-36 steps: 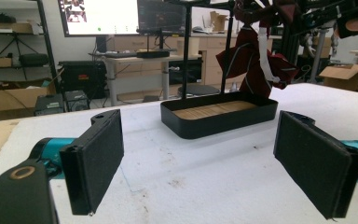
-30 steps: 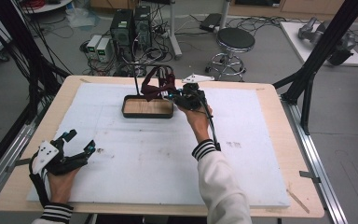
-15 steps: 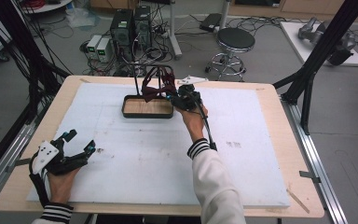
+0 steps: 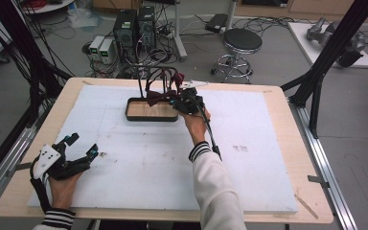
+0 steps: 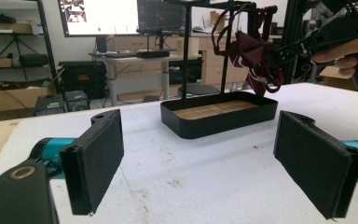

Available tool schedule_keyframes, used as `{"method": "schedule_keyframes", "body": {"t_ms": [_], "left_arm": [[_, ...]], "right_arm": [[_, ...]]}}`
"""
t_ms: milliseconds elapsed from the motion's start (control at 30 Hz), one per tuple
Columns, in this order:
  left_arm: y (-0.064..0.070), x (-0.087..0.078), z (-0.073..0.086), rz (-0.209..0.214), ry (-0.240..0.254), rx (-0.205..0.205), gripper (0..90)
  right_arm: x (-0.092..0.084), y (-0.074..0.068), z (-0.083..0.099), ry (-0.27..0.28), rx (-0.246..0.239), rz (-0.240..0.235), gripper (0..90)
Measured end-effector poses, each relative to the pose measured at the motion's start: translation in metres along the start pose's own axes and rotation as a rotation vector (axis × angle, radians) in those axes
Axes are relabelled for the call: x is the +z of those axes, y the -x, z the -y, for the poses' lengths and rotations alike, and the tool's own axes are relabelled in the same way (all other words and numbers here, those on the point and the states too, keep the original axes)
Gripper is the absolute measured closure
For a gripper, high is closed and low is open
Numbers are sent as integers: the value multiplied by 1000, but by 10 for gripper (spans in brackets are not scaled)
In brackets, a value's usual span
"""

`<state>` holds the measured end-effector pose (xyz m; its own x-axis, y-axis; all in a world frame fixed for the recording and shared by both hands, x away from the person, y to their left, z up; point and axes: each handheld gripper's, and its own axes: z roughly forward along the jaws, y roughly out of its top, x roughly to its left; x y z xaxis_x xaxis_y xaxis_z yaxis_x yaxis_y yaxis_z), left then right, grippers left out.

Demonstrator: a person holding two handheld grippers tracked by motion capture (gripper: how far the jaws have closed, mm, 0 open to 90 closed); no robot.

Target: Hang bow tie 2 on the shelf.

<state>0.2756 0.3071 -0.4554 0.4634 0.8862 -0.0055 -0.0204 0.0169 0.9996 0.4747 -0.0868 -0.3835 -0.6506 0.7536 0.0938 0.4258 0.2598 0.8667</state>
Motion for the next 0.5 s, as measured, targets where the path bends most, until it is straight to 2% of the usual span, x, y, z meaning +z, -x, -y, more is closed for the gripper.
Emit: {"method": "schedule_keyframes", "body": {"t_ms": [233,500], "left_arm": [[0,0,0,0,0,0,163],[0,0,0,0,0,0,163]], "right_arm": [[3,0,2,-28,-19,-2,772],[5,-1,3,-26,-24,1,753]]}}
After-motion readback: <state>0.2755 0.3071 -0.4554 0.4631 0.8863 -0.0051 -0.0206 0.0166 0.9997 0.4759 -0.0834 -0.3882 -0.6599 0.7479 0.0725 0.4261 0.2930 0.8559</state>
